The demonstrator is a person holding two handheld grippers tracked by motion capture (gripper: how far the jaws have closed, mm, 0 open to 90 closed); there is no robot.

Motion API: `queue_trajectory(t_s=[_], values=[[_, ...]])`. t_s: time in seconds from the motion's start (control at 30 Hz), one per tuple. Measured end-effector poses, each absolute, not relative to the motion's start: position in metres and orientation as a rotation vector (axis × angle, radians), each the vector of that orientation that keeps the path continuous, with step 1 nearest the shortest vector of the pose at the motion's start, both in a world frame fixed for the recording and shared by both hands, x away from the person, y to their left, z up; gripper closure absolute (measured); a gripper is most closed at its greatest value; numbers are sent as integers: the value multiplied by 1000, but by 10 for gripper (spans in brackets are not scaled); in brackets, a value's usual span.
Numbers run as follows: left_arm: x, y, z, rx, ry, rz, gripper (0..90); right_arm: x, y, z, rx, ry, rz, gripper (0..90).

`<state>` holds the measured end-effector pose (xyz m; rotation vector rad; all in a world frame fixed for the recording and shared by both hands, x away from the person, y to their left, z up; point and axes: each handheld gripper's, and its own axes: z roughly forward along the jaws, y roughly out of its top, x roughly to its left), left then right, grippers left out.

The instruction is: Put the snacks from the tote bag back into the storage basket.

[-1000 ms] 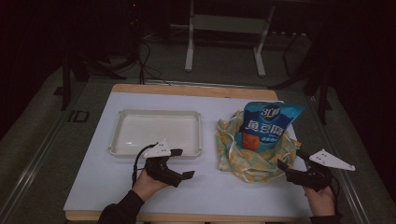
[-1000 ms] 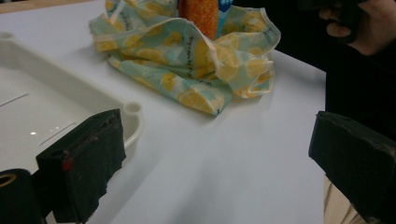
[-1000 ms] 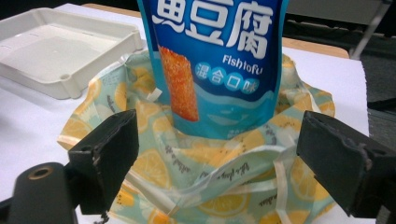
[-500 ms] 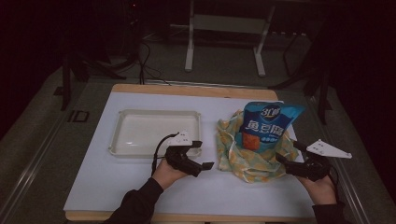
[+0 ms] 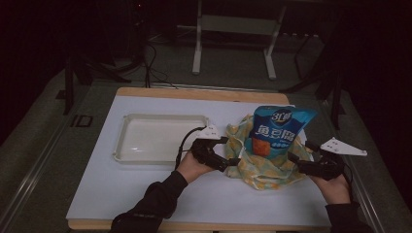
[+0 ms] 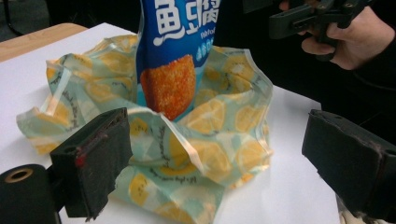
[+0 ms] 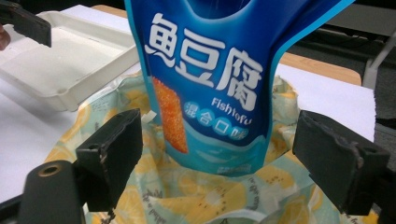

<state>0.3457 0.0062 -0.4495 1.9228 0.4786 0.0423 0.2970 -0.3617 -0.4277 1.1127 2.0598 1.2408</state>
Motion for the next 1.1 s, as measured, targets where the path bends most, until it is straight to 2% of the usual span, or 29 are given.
queue_trajectory(t_s=[0.1,0.73,0.9,1.1], values=[[352,0,-445,1925,469,53,89,301,-363,-426,1113,2064,1247,193],[383,-43,-436,1925,453,76,167,330,-373,-421,1062,2077,1274,222],[390,-53,-438,1924,458,80,217,338,-373,-418,1059,2079,1284,228],[399,-61,-437,1914,466,94,325,348,-377,-420,1045,2113,1329,304]])
